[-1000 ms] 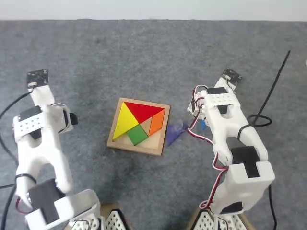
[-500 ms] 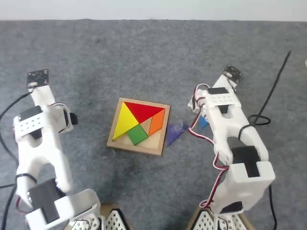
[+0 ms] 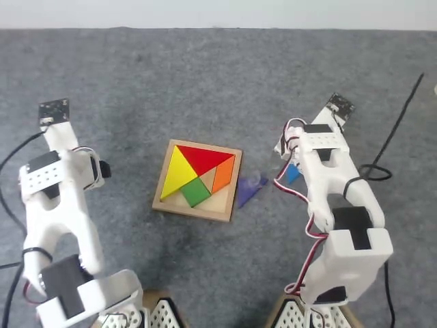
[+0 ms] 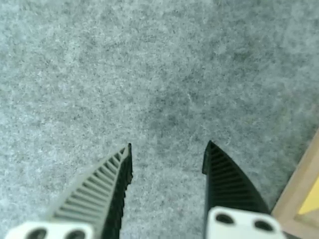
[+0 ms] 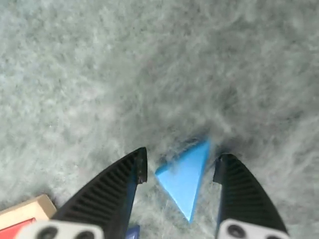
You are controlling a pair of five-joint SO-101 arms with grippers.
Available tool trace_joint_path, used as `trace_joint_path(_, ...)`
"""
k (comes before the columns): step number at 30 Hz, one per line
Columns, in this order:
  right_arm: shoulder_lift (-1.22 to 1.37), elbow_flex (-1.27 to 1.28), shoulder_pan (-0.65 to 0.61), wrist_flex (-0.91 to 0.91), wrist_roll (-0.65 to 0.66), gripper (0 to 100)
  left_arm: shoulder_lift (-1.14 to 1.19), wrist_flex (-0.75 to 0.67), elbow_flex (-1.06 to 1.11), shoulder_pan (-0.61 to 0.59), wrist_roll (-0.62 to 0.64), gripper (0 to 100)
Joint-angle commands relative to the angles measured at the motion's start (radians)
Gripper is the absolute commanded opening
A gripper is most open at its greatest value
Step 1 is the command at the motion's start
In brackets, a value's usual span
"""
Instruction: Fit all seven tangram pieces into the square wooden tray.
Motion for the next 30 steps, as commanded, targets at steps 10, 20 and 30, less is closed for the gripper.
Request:
trace_joint_path(10,0.010,-0.029,-0.027,0.021,-0.003,4.9,-0.041,-0.021,-0.008,0.003,-0.003,23)
trace_joint_path(20,-0.042,-0.068,-0.033,0.148,0.075,4.3,-0.046,-0.021,-0.010,0.008,-0.003,23)
trace_joint_path(30,-0.591,0.054,0.058,0.321,0.459,4.8,-0.204,0.316,-0.285,0.347,-0.011,23)
